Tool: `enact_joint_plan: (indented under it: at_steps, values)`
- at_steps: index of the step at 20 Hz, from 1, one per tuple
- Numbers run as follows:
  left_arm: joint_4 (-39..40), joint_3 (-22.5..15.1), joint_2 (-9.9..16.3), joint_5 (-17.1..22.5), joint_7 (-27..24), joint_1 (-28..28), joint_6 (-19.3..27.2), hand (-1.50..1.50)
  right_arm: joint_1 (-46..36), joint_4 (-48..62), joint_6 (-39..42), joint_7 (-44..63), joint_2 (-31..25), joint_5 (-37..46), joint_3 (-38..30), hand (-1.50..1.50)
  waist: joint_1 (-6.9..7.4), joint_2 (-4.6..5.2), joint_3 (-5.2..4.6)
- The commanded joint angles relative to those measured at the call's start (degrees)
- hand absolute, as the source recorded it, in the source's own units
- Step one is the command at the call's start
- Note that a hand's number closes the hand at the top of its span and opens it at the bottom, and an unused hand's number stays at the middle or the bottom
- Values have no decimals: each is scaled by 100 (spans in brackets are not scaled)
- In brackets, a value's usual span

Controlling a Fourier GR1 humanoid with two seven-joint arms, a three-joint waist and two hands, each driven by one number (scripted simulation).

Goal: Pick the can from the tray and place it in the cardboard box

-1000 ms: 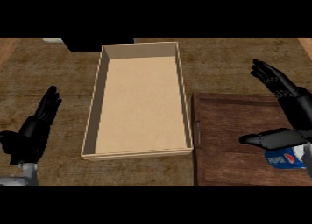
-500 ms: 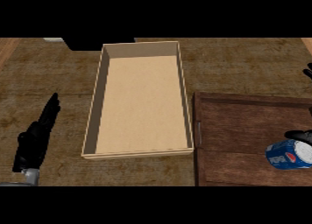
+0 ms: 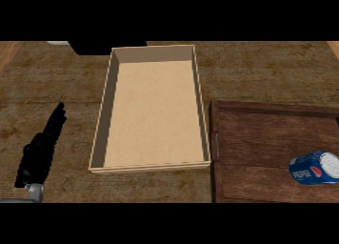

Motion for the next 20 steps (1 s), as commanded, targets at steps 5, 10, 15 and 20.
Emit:
enact_joint_plan:
  at_steps: [5, 10, 15, 20]
  values:
    - [-272, 77, 92, 72, 225, 57, -179, 0, 44, -485, 1161, 472, -936, 811, 665, -150, 80, -6, 6]
    - [115, 320, 53, 115, -96, 90, -391, 0, 341, -1397, 1310, 1432, -565, 818, 536, -150, -13, -11, 4]
    - [-183, 321, -79, -82, 123, 56, -303, 0, 988, -1977, 885, 1866, 127, 1556, 622, -150, -25, -13, 8]
    - [78, 256, -402, -409, 101, -48, -235, 0, 675, -1490, 1373, 1684, 331, 2084, 336, -150, 8, -1, 8]
